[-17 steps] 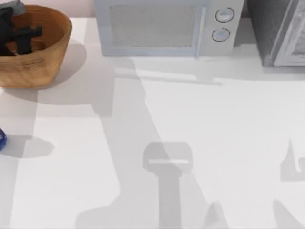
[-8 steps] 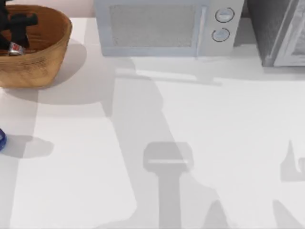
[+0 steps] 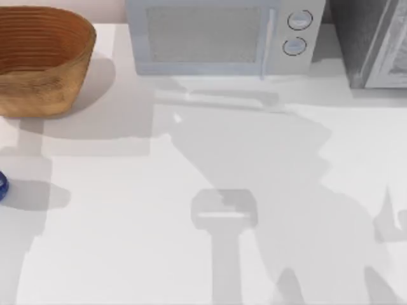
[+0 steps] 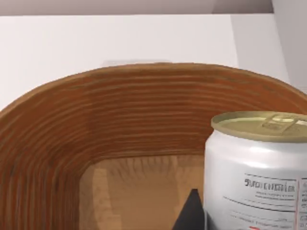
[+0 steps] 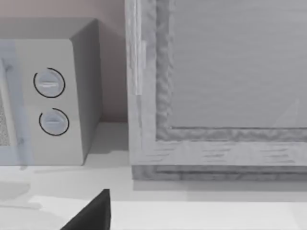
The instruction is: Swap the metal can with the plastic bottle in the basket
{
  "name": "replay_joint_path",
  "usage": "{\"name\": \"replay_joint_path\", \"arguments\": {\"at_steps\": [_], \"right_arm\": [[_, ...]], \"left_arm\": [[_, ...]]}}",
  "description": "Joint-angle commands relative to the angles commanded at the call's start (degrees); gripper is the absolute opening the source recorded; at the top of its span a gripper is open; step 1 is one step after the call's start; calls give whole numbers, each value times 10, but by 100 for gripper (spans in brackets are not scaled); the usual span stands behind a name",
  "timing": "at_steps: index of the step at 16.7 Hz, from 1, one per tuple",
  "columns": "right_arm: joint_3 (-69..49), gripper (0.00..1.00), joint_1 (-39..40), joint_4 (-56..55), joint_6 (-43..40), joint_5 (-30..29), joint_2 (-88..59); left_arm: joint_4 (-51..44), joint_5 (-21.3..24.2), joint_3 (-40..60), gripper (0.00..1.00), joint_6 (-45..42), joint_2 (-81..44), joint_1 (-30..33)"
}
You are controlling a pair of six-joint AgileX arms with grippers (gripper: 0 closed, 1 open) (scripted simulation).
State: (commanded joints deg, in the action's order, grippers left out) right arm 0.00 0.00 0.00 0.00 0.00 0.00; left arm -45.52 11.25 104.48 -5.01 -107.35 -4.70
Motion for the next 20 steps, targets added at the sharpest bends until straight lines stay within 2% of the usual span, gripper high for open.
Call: {"name": "replay_joint_path", "arguments": {"at_steps": [6,12,17,20], "right_arm": [[0,100,0,0,0,0,0],[0,100,0,0,0,0,0],[0,100,0,0,0,0,0],[0,100,0,0,0,0,0]], "left_arm": [[99,-25,-250,0,13,226,11],[140,-43,-498,0,33,439,21],[233,-63,-765,0,42,704,29],[303,-79,-888,0,46,857,35]]}}
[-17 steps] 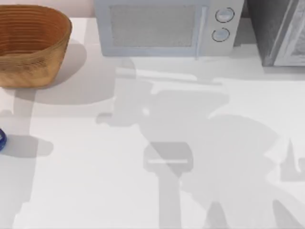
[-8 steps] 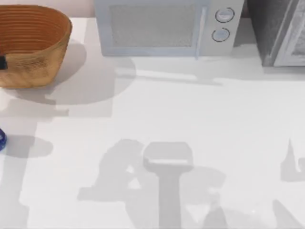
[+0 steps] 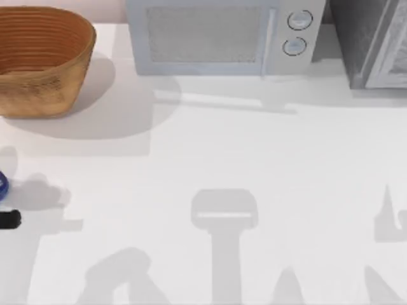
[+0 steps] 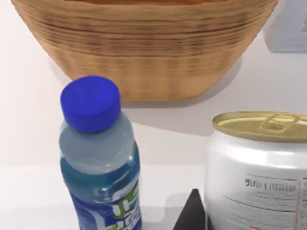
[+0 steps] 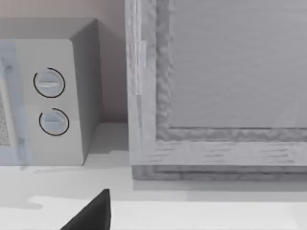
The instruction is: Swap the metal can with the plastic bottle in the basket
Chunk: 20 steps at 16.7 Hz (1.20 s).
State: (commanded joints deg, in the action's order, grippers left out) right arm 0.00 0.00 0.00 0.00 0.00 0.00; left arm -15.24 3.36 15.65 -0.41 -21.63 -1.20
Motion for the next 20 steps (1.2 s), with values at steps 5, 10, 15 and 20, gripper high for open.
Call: {"name": "replay_joint_path", "arguments": {"at_steps": [5,10,15,20], "right_arm": [[0,100,0,0,0,0,0],[0,100,0,0,0,0,0],[0,100,0,0,0,0,0],[0,100,0,0,0,0,0]], "left_arm": [[121,-25,-127,0,4,171,9],[152,-34,-157,0,4,216,12],[151,-33,-156,0,3,214,11],[177,-13,-137,0,3,139,9]]}}
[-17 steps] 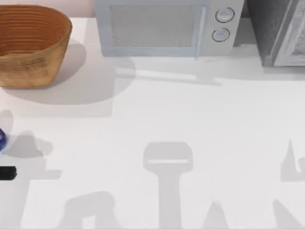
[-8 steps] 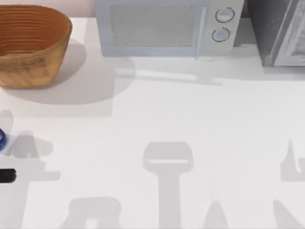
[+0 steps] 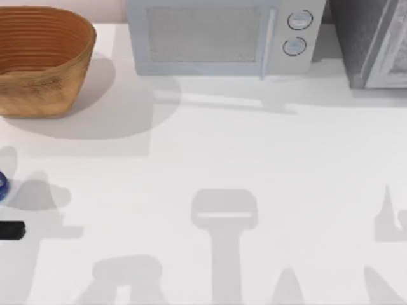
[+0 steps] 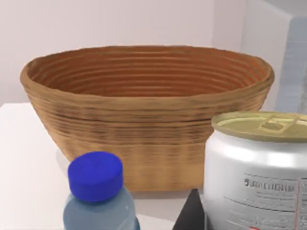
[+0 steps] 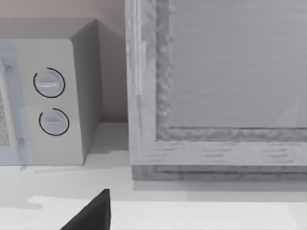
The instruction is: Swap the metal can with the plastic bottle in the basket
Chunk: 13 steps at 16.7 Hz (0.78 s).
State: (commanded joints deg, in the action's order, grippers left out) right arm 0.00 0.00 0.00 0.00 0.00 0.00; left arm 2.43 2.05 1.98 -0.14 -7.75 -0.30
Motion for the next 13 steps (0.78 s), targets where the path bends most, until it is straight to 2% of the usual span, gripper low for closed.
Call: {"name": "replay_joint_path", "arguments": {"at_steps": [3,6,13], "right_arm": [[0,100,0,0,0,0,0],[0,100,0,0,0,0,0],[0,100,0,0,0,0,0]], "left_arm": [[44,37,36,0,-2,-95,7],[108,94,88,0,-5,-215,21],[307,273,251,0,-13,-562,79]]}}
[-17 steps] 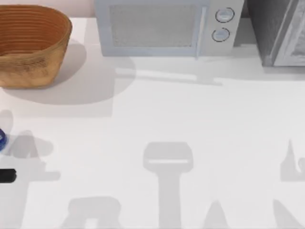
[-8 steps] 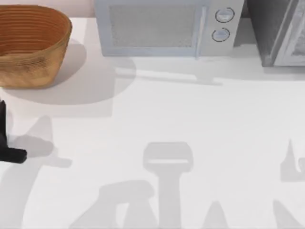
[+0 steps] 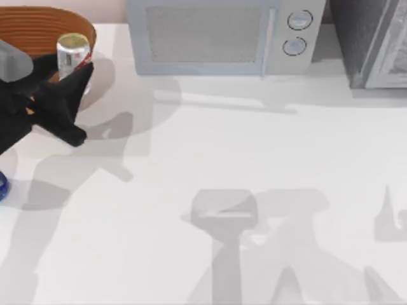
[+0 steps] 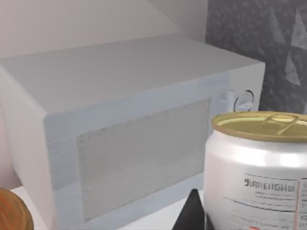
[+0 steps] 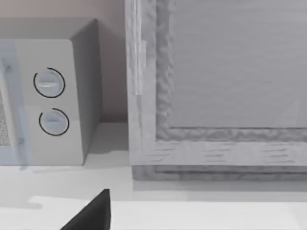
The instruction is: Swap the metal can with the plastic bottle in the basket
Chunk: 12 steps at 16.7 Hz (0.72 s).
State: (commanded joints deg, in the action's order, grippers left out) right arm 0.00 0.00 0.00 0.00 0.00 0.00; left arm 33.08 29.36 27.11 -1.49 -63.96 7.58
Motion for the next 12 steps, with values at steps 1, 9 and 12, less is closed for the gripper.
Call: {"name": "replay_joint_path", "arguments": {"at_steps": [1,9,12], "right_arm": [[0,100,0,0,0,0,0],[0,100,0,0,0,0,0],[0,100,0,0,0,0,0]], "left_arm": [[31,28,25,0,-1,-53,9],[268,248,218,0,-4,-467,81],[341,316,278,0,-3,-597,103]]}}
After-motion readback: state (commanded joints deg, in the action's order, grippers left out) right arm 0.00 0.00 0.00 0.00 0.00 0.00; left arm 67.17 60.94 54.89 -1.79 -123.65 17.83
